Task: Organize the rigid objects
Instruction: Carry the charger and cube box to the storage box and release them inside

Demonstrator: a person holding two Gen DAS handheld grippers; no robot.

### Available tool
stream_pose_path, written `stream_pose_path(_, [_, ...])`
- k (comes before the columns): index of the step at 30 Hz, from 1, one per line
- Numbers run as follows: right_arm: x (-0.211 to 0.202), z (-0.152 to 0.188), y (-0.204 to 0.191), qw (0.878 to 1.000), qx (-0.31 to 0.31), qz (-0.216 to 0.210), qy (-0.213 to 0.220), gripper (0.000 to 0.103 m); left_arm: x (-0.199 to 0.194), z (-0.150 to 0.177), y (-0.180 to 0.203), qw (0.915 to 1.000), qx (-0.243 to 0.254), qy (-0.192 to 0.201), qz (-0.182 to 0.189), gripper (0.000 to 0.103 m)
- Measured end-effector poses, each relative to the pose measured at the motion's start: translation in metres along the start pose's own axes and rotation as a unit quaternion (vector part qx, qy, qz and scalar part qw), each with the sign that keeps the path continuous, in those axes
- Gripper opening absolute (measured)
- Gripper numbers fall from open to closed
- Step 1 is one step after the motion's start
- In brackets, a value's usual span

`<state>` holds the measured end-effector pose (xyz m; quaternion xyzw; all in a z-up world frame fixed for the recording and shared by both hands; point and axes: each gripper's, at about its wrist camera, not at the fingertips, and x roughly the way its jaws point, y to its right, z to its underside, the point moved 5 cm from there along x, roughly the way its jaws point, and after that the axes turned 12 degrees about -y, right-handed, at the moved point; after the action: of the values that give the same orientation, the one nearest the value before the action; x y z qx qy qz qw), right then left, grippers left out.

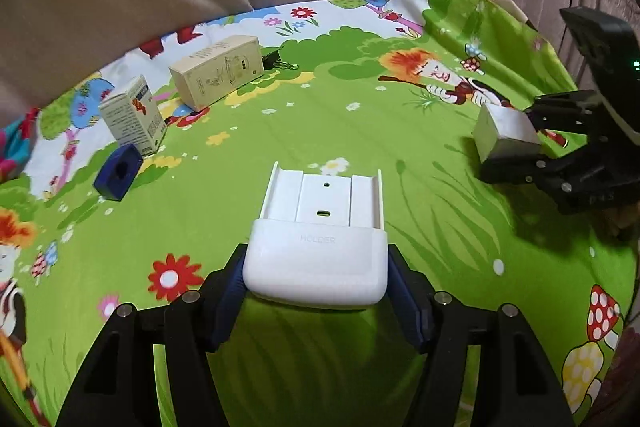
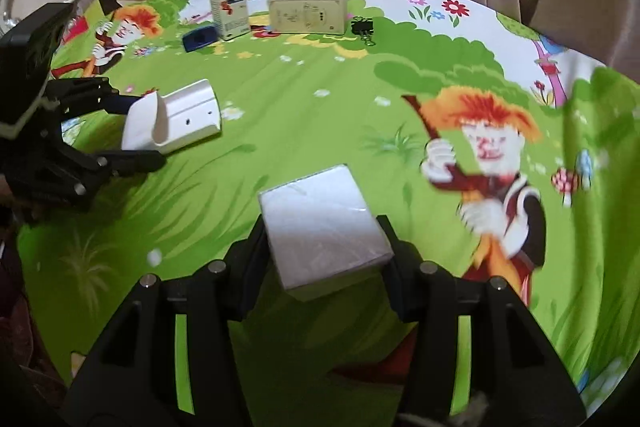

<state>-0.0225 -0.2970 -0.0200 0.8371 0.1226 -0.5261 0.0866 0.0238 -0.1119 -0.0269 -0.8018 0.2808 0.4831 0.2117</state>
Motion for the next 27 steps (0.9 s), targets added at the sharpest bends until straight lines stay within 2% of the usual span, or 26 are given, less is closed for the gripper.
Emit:
stream_pose_path(1, [-0.001, 0.000, 0.001, 1.000, -0.003, 0.007, 0.001, 0.055, 0.000, -0.001, 0.000, 1.0000, -0.004, -0.002, -0.003, 0.067])
stream_pose_path(3, [-0.003, 0.002, -0.001, 1.000, 0.002, 0.009, 0.001, 0.055, 0.004, -0.004, -0.004, 0.9998, -0.015, -0.010, -0.001, 0.074])
stream_pose_path(4, [0.002, -0.004, 0.001, 1.000, 0.003, 0.008, 0.001, 0.055, 0.006, -0.006, -0.006, 0.9998, -0.017, -0.010, -0.003, 0.081])
stream_pose_path(5, [0.007, -0.008, 0.000, 1.000, 0.003, 0.008, 0.001, 0.055, 0.008, -0.007, -0.010, 0.9997, -0.022, -0.009, 0.003, 0.083])
stream_pose_path(6, [0.006, -0.007, 0.000, 1.000, 0.003, 0.009, 0.001, 0.055, 0.011, -0.007, -0.012, 0.9992, -0.034, -0.014, 0.019, 0.083])
stream_pose_path(7, [0.007, -0.008, -0.001, 1.000, 0.003, 0.011, 0.001, 0.055, 0.011, -0.007, -0.013, 0.9988, -0.040, -0.013, 0.025, 0.077])
stream_pose_path(8, [0.007, -0.009, -0.001, 1.000, 0.003, 0.013, 0.001, 0.055, 0.009, -0.006, -0.013, 0.9989, -0.041, -0.007, 0.020, 0.066])
stream_pose_path(12, [0.008, -0.008, -0.003, 1.000, 0.002, 0.016, 0.001, 0.055, 0.003, -0.004, -0.003, 0.9995, -0.023, 0.005, -0.019, 0.065])
stream_pose_path(15, [0.009, -0.009, -0.002, 1.000, 0.003, 0.019, 0.001, 0.055, 0.002, -0.004, -0.001, 0.9992, -0.021, 0.008, -0.034, 0.065])
stream_pose_path(19, [0.009, -0.010, -0.001, 1.000, 0.005, 0.026, 0.001, 0.055, -0.002, 0.000, 0.001, 0.9972, -0.055, 0.006, -0.051, 0.064])
stream_pose_path(20, [0.008, -0.010, 0.001, 0.999, 0.009, 0.039, 0.003, 0.054, -0.005, 0.002, 0.004, 0.9962, -0.063, 0.009, -0.059, 0.064])
stream_pose_path(21, [0.004, -0.010, 0.002, 0.998, 0.015, 0.064, 0.011, 0.053, -0.014, 0.005, 0.008, 0.9941, -0.077, 0.025, -0.073, 0.064])
stream_pose_path(22, [-0.005, -0.009, 0.000, 0.996, 0.018, 0.081, 0.032, 0.045, -0.027, 0.006, 0.014, 0.9917, -0.088, 0.049, -0.080, 0.064])
stream_pose_path(23, [-0.021, -0.007, -0.002, 0.993, 0.031, 0.090, 0.070, 0.045, -0.046, 0.009, 0.021, 0.9877, -0.100, 0.079, -0.091, 0.064])
stream_pose_path(25, [-0.059, 0.004, -0.007, 0.983, 0.074, 0.090, 0.143, 0.045, -0.097, 0.013, 0.037, 0.9725, -0.121, 0.158, -0.121, 0.064])
stream_pose_path(26, [-0.077, 0.009, -0.012, 0.976, 0.086, 0.096, 0.175, 0.045, -0.131, 0.016, 0.048, 0.9615, -0.127, 0.205, -0.132, 0.064])
stream_pose_path(27, [-0.108, 0.018, -0.019, 0.962, 0.099, 0.111, 0.227, 0.045, -0.154, 0.017, 0.055, 0.9546, -0.125, 0.231, -0.141, 0.064])
